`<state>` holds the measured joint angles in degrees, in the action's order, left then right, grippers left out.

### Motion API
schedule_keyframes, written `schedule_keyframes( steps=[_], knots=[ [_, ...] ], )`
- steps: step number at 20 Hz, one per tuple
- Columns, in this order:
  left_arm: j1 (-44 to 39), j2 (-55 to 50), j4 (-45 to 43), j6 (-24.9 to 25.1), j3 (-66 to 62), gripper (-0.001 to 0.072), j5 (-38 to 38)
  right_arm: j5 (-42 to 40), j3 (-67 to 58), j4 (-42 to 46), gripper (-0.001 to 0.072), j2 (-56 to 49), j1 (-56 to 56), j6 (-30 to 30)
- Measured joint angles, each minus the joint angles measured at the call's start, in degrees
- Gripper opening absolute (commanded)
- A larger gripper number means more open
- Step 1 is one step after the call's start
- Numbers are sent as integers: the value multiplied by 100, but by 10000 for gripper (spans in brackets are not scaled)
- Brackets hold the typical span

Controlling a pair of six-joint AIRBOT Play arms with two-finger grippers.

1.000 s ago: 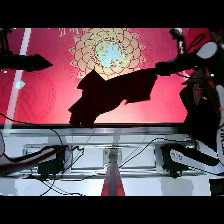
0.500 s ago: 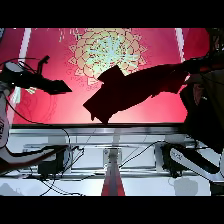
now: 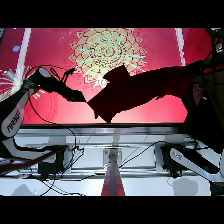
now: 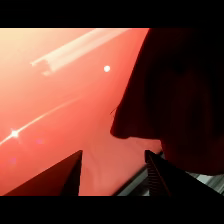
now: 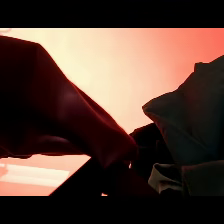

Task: Fold the clothes and pants, and hang the long-sleeved shirts on hangers.

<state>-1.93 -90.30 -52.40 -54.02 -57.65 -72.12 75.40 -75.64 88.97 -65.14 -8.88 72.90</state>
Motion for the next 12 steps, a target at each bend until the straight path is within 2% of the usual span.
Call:
schedule_keyframes(
  steps=[3,4,5,6,12],
  knots=[
    [-310,-131,55,22,4,394,221,26,0,-17,17,2,0,0],
    [-385,-157,83,22,7,342,295,28,0,-31,17,0,-2,0],
    [-468,-181,83,26,7,157,422,42,0,-55,17,2,0,0],
    [-527,-201,46,31,9,15,560,39,0,-81,17,0,0,0],
    [-638,-199,-120,39,-140,7,846,44,-2,-361,17,4,0,2]
  ],
)
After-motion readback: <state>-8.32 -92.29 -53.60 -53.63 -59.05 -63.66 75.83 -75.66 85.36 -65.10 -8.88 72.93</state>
